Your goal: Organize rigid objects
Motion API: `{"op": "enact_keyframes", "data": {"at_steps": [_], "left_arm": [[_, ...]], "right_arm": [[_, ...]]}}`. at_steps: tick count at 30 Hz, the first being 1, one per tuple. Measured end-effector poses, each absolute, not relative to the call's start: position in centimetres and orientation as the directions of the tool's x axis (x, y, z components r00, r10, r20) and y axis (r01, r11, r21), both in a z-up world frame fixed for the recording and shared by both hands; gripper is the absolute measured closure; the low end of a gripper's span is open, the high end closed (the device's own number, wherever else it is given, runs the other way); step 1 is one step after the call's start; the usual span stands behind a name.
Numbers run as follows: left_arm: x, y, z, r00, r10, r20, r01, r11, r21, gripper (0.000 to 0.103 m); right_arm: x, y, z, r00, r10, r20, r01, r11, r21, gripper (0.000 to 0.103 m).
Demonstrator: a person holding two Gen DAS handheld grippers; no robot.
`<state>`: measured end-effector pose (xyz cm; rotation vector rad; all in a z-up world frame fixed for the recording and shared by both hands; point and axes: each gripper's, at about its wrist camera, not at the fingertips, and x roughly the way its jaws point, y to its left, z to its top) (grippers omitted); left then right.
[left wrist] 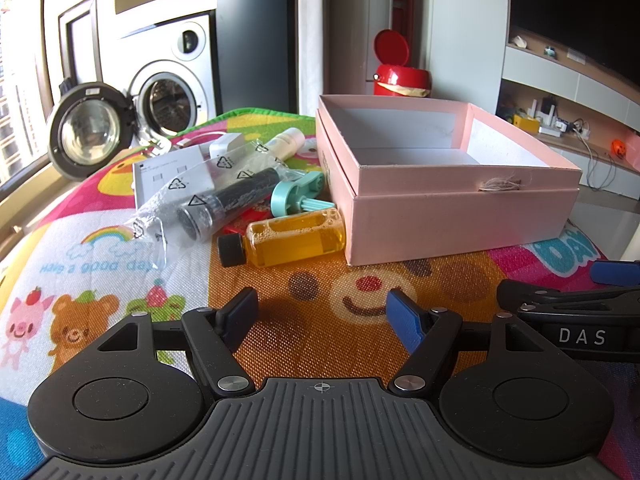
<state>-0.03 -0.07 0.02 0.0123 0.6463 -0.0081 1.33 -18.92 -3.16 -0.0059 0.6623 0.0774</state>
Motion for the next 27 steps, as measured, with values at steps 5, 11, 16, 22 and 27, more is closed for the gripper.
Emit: {"op": "enact_keyframes", "data": {"at_steps": [5,11,16,22,27], "left_arm": [[-0.16,-0.18,0.22,0.798,-0.003,-0.602,0.011,1.000,0.010,0.027],[0.40,0.15,-0.06,0.798,-0.003,-0.603,0.011,1.000,0.011,0.027],[0.40,0.16,-0.06,0.798,-0.003,-0.603,0.012,1.000,0.011,0.027],[0.24,-0.07,-0.10,0.798,-0.001,-0.602,0.012,1.000,0.013,0.027],[0.18,-0.10,-0.03,0.798,-0.001,-0.602,0.012,1.000,0.014,0.027]], "right_arm": [[1.22,-18.94,-3.12,0.786,0.070,-0.615,-0.074,0.997,0.020,0.000],[1.32,-18.94,-3.23,0.785,0.071,-0.615,-0.074,0.997,0.022,0.000],[1.30,-18.92,-3.32,0.785,0.071,-0.615,-0.074,0.997,0.021,0.000],[1.29,-18.88,-3.17,0.785,0.072,-0.615,-0.074,0.997,0.022,0.000],[1.44,-19.04,-3.06,0.785,0.076,-0.615,-0.074,0.997,0.029,0.000]]}}
